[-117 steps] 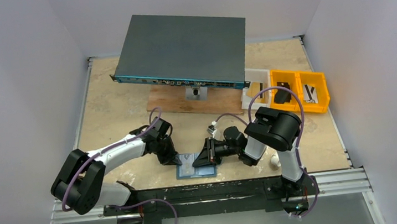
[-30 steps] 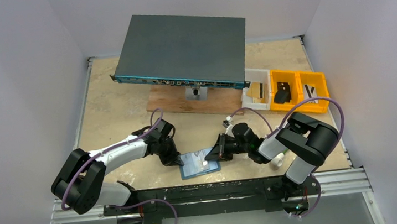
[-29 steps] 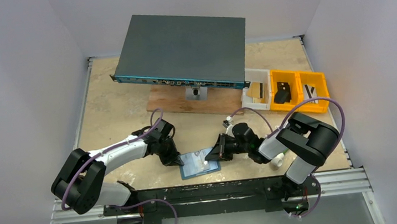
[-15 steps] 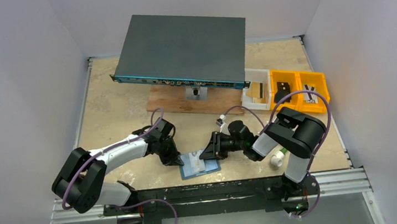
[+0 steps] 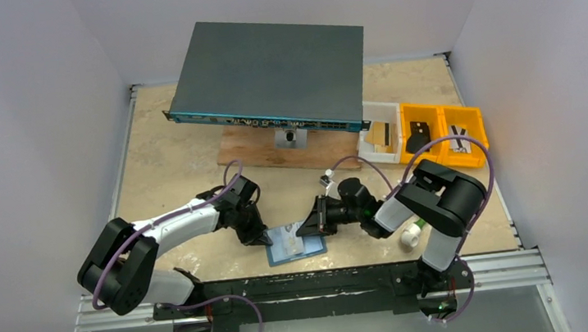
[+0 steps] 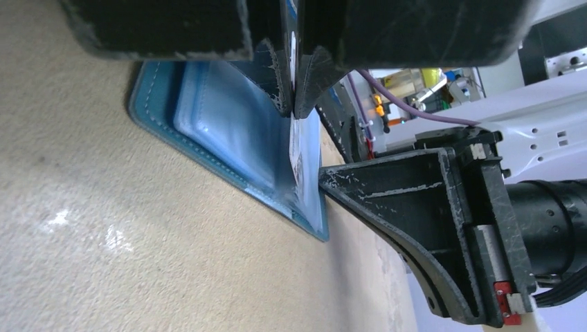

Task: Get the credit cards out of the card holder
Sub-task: Remove the credit card from the card holder, then place the credit card in the storage box.

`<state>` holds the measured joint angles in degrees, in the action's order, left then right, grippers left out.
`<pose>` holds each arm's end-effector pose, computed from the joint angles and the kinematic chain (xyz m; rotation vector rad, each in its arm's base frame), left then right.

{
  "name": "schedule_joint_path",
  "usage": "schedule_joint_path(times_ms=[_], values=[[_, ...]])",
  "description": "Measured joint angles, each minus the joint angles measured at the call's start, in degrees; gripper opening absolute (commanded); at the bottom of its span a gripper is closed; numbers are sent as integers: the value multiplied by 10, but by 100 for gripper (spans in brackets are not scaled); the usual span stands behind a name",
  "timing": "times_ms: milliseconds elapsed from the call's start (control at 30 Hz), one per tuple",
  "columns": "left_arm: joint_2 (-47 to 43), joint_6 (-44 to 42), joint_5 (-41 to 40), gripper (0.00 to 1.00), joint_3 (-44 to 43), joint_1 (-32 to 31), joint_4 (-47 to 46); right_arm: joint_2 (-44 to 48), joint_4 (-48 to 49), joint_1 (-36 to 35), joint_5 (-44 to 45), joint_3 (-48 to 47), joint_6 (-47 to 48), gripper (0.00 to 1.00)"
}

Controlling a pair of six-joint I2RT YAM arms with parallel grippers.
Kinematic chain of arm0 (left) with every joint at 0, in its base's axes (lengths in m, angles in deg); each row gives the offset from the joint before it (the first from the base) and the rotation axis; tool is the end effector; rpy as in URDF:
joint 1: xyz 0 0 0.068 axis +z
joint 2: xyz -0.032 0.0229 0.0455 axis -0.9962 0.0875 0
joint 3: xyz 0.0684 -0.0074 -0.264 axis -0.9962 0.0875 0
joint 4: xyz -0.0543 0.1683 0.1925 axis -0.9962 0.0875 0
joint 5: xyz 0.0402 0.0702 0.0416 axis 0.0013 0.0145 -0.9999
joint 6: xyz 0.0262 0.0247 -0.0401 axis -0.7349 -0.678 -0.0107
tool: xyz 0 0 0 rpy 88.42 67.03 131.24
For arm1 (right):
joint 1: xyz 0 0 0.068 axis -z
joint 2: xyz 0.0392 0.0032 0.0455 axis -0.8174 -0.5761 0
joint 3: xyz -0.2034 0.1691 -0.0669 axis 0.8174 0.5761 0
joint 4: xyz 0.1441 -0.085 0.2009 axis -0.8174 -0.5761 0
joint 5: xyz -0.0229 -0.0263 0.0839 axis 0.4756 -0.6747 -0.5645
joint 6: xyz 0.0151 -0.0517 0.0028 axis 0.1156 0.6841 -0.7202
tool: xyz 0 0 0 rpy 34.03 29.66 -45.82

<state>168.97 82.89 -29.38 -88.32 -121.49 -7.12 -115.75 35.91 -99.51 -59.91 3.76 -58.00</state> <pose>0.1718 -0.1371 0.1396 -0.5833 2.9997 -0.5770 0.1741 0.1977 0.0919 0.0771 2.4871 1.5994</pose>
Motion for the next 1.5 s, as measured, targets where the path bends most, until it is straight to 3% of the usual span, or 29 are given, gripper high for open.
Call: schedule_joint_path(times_ms=[767,900,1200,1500], values=[[-25,-16,-33,0,-1,0,31,266,-299,20,108,20,75,0],[-40,-37,-59,13,-13,0,70,301,-342,20,120,17,79,0],[-104,-83,-67,55,-90,0,121,392,-480,44,167,-25,96,0],[-114,-122,-56,65,-114,0,136,489,-632,97,228,-65,120,0]])
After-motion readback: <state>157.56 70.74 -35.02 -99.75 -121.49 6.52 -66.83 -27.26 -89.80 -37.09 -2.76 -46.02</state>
